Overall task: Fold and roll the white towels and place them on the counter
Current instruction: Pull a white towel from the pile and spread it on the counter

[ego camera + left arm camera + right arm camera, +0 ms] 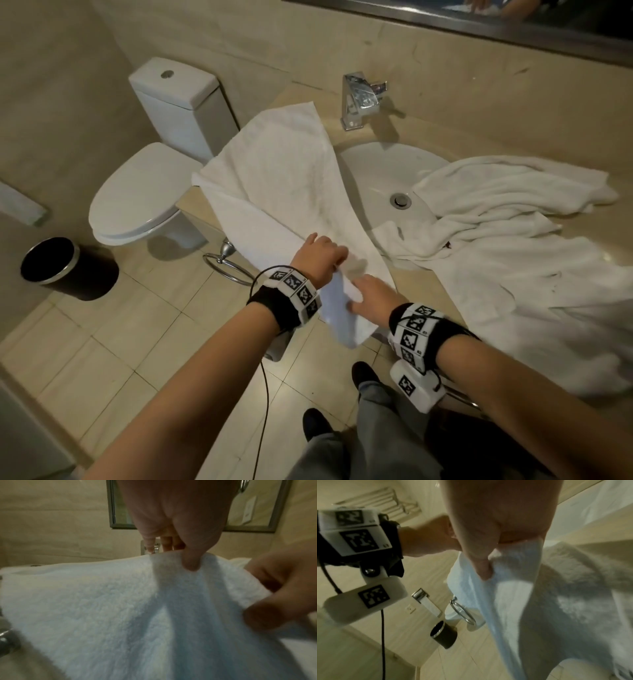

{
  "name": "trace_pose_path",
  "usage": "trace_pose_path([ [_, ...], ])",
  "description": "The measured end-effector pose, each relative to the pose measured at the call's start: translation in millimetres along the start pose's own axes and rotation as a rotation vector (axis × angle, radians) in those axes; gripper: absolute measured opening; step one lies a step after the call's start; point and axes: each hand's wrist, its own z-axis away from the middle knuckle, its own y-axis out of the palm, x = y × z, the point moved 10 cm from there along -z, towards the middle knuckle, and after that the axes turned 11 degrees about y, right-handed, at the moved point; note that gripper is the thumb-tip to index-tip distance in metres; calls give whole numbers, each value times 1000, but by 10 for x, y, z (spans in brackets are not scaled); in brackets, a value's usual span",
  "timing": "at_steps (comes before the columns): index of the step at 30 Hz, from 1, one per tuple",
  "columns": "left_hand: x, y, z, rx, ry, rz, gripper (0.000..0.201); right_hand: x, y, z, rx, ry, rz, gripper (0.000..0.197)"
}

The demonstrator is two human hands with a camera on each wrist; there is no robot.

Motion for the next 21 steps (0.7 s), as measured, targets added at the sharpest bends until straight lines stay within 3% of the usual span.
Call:
trace_pose_path([
  [3, 18, -298, -77, -108, -10, 115, 18, -110, -198, 40, 14, 95, -173, 45],
  [5, 47, -350, -167, -88, -14, 122, 22, -263, -316, 20, 49, 156, -247, 40],
  [9, 172, 29, -247, 266, 9, -136, 27, -638, -341, 37, 238, 279, -264, 39],
  [11, 303, 168, -243, 366, -20, -273, 30, -832, -291, 69, 313, 297, -281, 39],
  [13, 420, 131, -280, 310, -96, -294, 30, -985, -192, 128, 372, 328, -261, 39],
  [16, 436, -81, -387, 116, -179, -187, 28, -1075, -39, 200, 402, 367, -101, 44],
  [21, 192, -50, -583, 0, -178, 210, 36, -1124, -67, 22, 267, 380, 233, 58],
])
